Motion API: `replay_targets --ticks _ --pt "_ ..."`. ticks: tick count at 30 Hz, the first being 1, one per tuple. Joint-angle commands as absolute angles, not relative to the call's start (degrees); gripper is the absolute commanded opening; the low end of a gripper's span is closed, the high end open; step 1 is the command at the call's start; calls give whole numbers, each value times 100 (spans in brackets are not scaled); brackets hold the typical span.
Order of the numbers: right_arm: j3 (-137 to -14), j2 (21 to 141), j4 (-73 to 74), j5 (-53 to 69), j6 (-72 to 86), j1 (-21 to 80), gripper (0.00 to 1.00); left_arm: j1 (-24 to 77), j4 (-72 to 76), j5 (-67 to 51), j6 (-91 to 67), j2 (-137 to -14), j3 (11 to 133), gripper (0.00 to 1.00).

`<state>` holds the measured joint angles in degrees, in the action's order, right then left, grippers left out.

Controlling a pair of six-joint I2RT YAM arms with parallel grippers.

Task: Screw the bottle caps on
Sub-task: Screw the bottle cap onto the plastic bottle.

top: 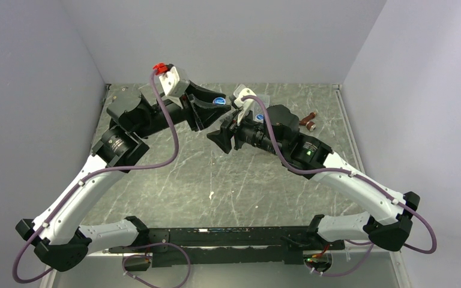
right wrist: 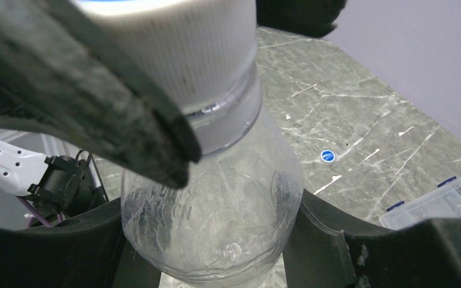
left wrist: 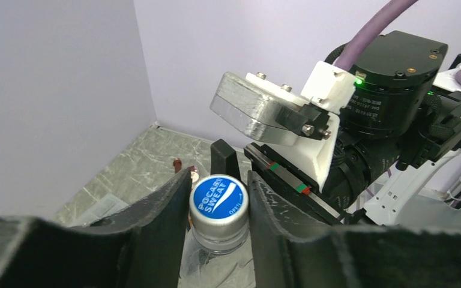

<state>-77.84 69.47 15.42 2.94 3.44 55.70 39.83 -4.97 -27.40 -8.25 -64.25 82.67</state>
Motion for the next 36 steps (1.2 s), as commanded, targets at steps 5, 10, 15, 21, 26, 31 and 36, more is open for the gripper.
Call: replay_targets --ticks 5,10,15,21,26,31,36 --pt "-8115 6927 1569 696 169 5607 41 3973 -655 -3160 -758 -6423 8625 21" --pt "-8292 6856 1865 1635 -165 5578 41 3973 -1363 -3472 -433 -6400 8919 13" --pt "-8279 6707 1773 3269 -103 5273 40 3969 -2056 -4127 -146 -6361 9211 9" --pt "-8143 6645 1095 5416 508 4633 38 3964 -2574 -5026 209 -6292 9485 6" --pt "-8167 6718 698 6352 801 4466 36 3964 -2710 -5763 158 -6402 9635 5" --pt "-8222 6766 560 6521 863 4456 34 3955 -2428 -6289 -274 -6561 9620 4" --pt "-8097 6636 508 6067 795 4455 33 3938 -1807 -6389 -776 -6630 9413 4"
